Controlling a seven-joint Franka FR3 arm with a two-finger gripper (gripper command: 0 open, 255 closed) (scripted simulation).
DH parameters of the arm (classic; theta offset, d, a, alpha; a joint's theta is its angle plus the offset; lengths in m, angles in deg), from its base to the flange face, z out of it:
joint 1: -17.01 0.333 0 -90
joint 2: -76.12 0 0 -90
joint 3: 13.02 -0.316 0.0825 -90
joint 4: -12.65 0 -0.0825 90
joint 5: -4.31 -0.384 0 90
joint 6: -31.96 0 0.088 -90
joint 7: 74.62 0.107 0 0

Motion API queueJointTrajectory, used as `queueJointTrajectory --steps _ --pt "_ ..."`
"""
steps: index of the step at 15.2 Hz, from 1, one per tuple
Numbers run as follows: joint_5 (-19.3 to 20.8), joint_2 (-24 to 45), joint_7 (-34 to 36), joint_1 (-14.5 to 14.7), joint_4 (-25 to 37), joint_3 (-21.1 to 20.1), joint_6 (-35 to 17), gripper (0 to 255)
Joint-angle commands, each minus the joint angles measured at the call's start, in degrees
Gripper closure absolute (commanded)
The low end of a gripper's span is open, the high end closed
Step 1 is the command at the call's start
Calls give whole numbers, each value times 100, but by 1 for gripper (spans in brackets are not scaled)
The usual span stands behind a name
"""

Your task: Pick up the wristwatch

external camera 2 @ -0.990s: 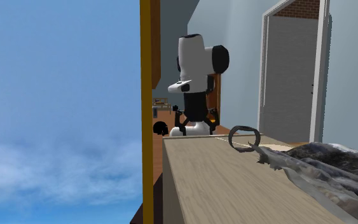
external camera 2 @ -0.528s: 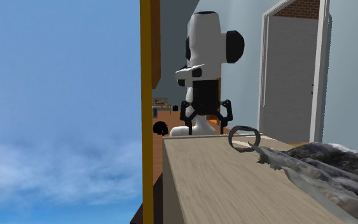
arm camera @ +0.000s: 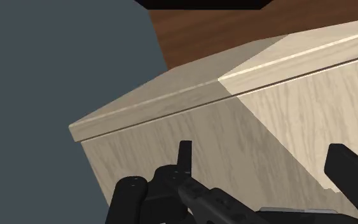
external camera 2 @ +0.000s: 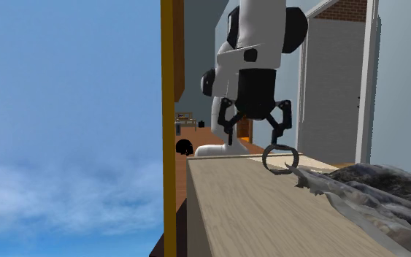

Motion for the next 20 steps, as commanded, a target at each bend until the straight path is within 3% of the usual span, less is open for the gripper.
queueJointTrajectory --steps 1,6,16,17,20 --pt "142 453 139 41 509 -120 -243 0" --pt "657 1726 452 241 2333 -382 294 0" --pt "602 1512 466 213 1468 -352 -367 0" --pt "602 1511 461 211 1474 -350 -360 255" --pt "602 1513 464 213 1475 -351 -361 255"
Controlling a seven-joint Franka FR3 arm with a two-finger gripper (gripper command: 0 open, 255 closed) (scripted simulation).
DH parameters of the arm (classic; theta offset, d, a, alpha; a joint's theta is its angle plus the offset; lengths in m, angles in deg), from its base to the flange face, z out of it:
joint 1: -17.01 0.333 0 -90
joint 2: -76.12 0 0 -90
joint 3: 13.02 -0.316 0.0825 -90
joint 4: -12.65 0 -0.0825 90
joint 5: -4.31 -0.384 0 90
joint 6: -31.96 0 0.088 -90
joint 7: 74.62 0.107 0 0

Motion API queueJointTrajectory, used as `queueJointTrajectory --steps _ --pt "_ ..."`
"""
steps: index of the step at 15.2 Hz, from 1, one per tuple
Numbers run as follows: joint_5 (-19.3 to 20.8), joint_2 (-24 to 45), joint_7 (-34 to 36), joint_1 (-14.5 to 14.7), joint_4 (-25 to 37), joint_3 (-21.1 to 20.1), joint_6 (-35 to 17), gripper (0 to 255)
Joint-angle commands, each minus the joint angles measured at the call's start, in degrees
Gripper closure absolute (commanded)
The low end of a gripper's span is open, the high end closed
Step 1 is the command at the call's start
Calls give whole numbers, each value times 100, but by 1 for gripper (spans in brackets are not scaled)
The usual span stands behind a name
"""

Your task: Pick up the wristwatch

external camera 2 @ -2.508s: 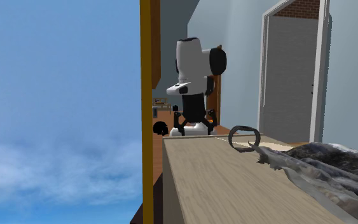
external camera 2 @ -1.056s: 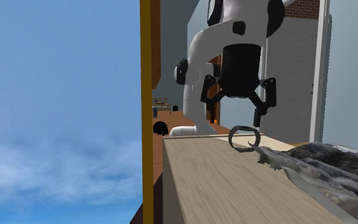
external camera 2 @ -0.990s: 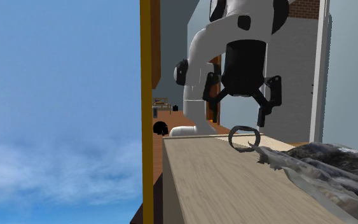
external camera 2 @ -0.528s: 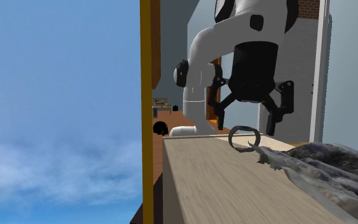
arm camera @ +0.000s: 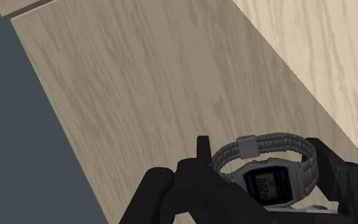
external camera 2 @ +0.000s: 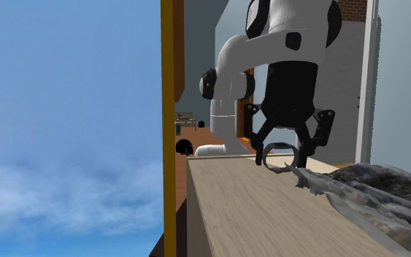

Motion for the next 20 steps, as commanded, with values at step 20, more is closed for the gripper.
queueJointTrajectory --steps 20 --pt "165 562 -7 114 1850 -58 1310 255"
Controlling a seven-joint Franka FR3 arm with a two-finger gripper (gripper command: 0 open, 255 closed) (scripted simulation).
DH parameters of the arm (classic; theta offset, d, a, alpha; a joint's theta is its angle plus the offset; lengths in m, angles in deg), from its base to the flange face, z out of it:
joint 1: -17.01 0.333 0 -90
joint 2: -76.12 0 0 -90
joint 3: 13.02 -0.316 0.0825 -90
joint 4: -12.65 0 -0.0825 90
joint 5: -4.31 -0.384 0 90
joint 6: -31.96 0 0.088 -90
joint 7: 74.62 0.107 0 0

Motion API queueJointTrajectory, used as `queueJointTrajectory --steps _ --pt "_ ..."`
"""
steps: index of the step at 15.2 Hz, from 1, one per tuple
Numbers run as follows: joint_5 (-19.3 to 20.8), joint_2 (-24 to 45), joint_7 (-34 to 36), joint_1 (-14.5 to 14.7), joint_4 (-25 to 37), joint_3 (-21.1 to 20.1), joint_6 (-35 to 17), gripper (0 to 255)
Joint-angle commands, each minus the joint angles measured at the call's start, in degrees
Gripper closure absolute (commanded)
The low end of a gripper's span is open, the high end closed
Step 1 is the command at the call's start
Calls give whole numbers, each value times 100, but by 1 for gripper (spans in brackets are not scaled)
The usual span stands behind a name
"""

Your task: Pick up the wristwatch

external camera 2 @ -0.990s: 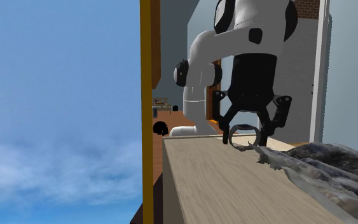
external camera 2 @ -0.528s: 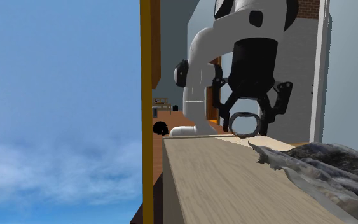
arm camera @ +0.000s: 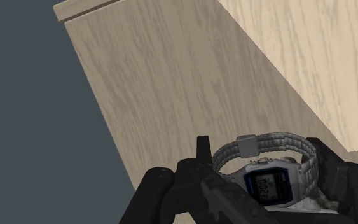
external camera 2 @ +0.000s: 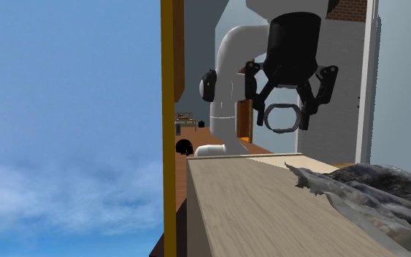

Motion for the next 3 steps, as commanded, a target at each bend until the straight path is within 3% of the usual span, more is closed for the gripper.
queueJointTrajectory --steps 1,3 --pt "44 141 -6 27 357 -9 223 255" --pt "47 151 -6 30 383 -9 240 255"
